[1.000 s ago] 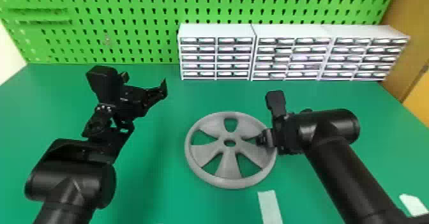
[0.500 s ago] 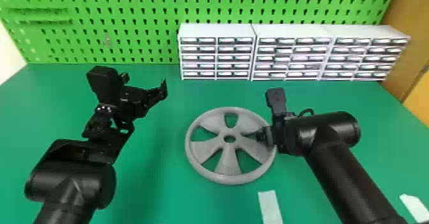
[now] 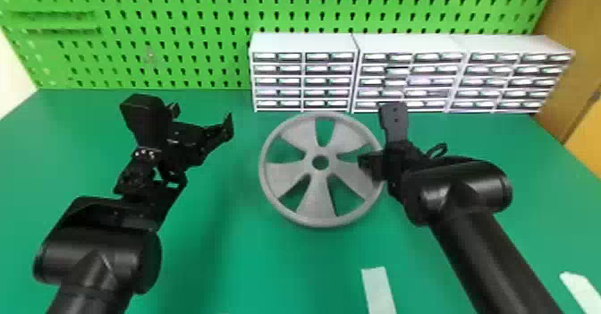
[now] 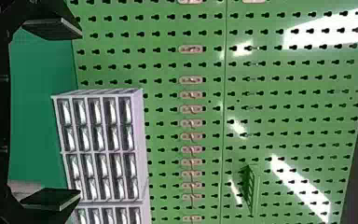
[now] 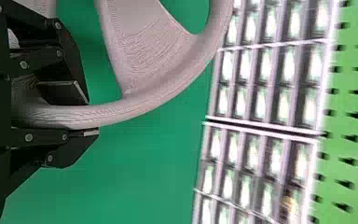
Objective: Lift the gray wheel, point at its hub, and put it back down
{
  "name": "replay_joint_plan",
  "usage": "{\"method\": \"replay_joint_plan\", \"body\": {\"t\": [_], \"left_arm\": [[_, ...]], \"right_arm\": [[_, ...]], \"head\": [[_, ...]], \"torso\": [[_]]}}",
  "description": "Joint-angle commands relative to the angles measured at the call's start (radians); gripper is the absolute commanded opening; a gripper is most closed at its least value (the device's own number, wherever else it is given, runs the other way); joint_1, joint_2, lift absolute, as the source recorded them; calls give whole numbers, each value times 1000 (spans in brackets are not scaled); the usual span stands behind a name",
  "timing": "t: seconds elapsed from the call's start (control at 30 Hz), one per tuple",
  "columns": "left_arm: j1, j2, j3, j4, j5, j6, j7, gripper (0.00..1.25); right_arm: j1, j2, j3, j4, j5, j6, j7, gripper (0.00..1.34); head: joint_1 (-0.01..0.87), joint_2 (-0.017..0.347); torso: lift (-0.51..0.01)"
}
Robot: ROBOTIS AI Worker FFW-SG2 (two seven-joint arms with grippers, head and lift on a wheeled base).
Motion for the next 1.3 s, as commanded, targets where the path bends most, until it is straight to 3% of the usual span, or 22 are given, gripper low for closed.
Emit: {"method": "replay_joint_plan", "body": {"t": [0.0,0.43,0.8,1.27], "left_arm": [[2,0,3,0,0,0,-1,1155],[7,0,1,-2,2,0,-9,1152],[11,0,-3,-2,9,0,-20,1152],[25,0,0,-35,20,54,-63,1151]], "right_arm": [[11,-4,-6,-47,20,-87,-3,11],[29,-40,21,-208,93,-329,-103,11],[36,-60,35,-161,153,-700,-147,11],[-15,-52,46,-61,181,-947,-147,11]], "head": [[692,48],[692,48],[692,48],[692,48]], "torso": [[-88],[-88],[-88],[-88]]}}
